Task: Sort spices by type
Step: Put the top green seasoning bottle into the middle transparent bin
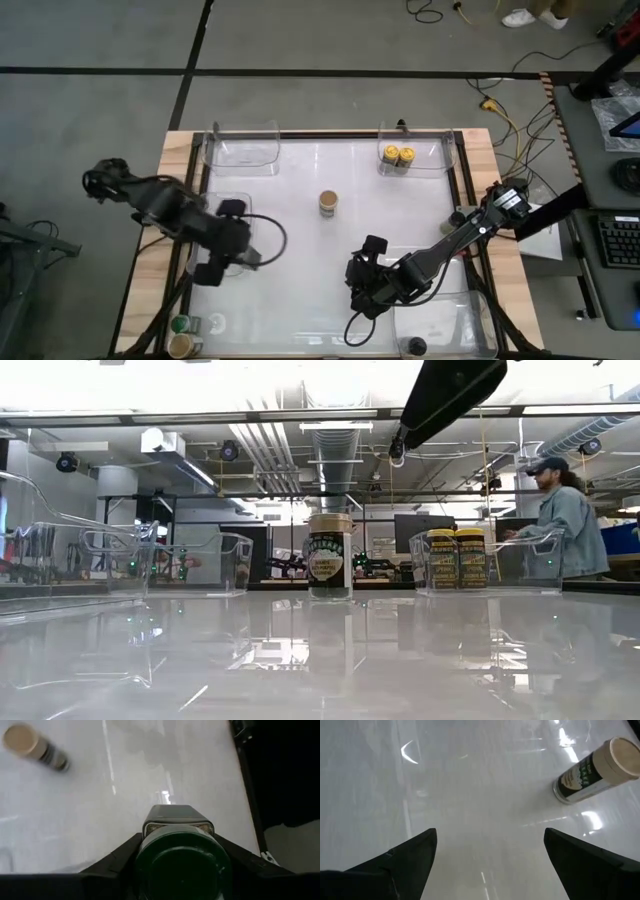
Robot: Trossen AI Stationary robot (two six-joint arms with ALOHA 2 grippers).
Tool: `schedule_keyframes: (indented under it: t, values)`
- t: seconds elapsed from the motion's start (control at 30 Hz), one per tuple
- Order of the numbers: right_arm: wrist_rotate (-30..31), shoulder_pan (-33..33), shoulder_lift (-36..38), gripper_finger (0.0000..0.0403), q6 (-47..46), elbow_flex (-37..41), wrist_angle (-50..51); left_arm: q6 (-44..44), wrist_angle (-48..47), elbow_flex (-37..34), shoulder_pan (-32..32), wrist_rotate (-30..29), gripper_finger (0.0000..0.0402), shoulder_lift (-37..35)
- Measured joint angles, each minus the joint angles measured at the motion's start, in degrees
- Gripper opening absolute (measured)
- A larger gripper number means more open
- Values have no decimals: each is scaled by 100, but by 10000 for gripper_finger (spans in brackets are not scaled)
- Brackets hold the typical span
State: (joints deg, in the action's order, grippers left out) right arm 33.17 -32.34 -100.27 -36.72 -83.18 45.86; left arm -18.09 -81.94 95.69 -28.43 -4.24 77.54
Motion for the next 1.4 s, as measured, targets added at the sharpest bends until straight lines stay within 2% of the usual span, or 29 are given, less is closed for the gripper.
schedule_keyframes:
  t: [0.2, 0.4, 0.73, 1.0, 1.13, 1.4]
  values:
    - [-2, -2, -4, 359, -36, 4, -43, -1102, -338, -362, -461, -508, 178, -479]
    - [-2, -2, -7, 359, -38, 4, -166, -1729, -383, -1442, -496, -581, 178, -952]
    - [-6, -2, -9, 359, -36, 4, -208, -1906, 211, -2989, -485, -585, 178, -1305]
    - [-5, -2, -11, 359, -19, 4, -312, -1859, 624, -3532, -484, -585, 178, -1175]
    - [-5, -2, -11, 359, -19, 4, -318, -1811, 1159, -3796, -454, -581, 178, -1216]
    - [-5, -2, -11, 359, -19, 7, -333, -1757, 1451, -4450, -100, -353, 178, -1399]
